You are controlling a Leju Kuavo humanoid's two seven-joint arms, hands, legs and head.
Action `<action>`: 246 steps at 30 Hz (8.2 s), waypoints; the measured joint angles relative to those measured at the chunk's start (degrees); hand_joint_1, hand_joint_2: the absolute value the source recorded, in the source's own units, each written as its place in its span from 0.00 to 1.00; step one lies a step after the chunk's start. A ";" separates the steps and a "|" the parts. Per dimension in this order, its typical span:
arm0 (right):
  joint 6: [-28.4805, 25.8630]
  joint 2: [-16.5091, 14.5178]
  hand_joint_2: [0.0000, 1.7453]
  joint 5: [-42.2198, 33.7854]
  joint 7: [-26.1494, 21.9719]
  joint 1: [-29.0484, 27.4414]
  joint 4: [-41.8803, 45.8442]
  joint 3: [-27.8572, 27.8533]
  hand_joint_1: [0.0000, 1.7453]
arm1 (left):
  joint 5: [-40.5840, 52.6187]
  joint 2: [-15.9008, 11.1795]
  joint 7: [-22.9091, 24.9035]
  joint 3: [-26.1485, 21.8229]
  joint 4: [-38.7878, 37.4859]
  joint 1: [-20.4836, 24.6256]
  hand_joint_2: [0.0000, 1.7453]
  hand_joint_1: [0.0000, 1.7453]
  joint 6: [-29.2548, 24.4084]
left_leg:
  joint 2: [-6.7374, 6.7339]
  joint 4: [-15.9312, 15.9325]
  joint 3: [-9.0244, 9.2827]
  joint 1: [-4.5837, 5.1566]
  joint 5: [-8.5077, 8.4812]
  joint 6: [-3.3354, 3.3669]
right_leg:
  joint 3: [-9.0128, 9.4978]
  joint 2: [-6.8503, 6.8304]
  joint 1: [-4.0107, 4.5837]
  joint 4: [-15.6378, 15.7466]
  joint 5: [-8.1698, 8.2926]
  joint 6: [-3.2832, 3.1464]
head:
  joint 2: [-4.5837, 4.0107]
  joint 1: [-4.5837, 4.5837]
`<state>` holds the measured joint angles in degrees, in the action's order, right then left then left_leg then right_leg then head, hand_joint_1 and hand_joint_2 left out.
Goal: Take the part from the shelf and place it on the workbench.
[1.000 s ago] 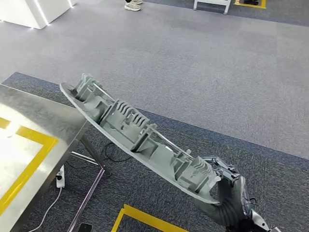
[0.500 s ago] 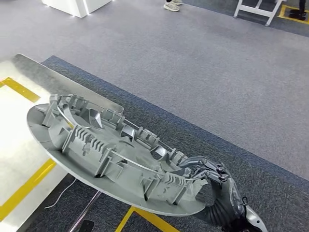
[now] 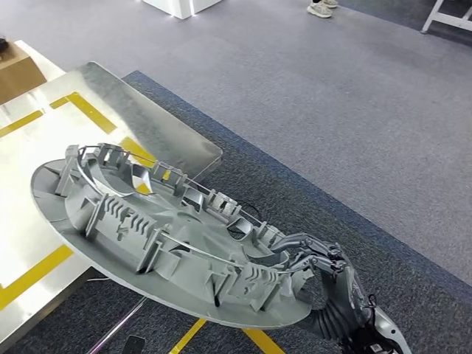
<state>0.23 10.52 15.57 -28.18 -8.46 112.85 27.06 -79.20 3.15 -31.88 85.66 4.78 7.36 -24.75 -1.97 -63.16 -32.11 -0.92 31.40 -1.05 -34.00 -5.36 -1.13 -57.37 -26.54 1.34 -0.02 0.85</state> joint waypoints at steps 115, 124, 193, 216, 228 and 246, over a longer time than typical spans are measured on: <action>-11.20 -3.79 1.00 36.72 38.24 41.69 -58.21 -5.77 1.00 | -1.26 -0.64 3.03 2.43 0.88 0.51 1.00 0.00 0.91 | 3.30 5.45 2.24 1.22 -0.99 2.16 | -3.91 5.68 0.93 -1.11 2.11 0.15 | 0.00 -0.09; -11.03 -3.50 1.00 37.47 38.33 41.79 -61.10 -6.61 1.00 | -1.08 -0.69 3.03 2.56 0.88 0.65 1.00 0.00 1.12 | 3.08 6.61 2.91 1.19 -0.57 2.09 | -3.94 6.02 1.09 -1.10 1.48 -0.58 | 0.00 -0.11; -10.44 19.31 0.00 24.86 25.51 -1.77 -10.79 -26.70 0.00 | -8.80 1.01 -2.43 2.05 -1.88 -3.45 0.00 0.00 5.19 | 3.74 6.44 4.29 1.70 0.20 2.57 | -1.94 5.20 0.56 -1.01 0.68 0.08 | 0.00 -0.14; -14.23 -3.80 1.00 24.82 14.48 -2.21 -17.42 -68.87 0.00 | -8.80 2.41 -1.07 1.87 -2.25 -3.81 0.00 0.00 1.54 | 3.40 6.45 4.65 1.79 0.34 2.65 | -1.74 5.49 0.56 -1.00 0.61 0.14 | 0.00 -0.13; -36.58 -18.81 1.00 49.65 32.10 8.04 -76.46 -99.25 0.00 | -8.71 5.34 3.66 -0.66 -2.63 -3.60 1.00 0.00 -5.16 | 3.10 6.65 5.02 1.57 0.51 2.57 | -1.48 5.86 0.71 -0.91 0.51 0.05 | 0.00 -0.09; -7.32 -19.20 0.00 50.60 13.53 12.60 -95.52 -99.53 0.00 | -8.33 4.35 4.08 0.00 -2.76 -3.49 0.00 0.00 1.57 | 3.08 6.69 5.20 1.62 0.43 2.44 | -1.28 5.85 0.67 -0.93 0.52 -0.01 | 0.00 -0.13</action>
<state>-7.09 -8.68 66.17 -14.66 4.13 17.33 -72.47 -87.53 7.50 -27.81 85.66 2.02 3.87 -23.18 1.11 -56.47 -26.90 0.70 31.82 1.38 -35.29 0.49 -0.46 -58.30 -26.02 1.33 -0.02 0.72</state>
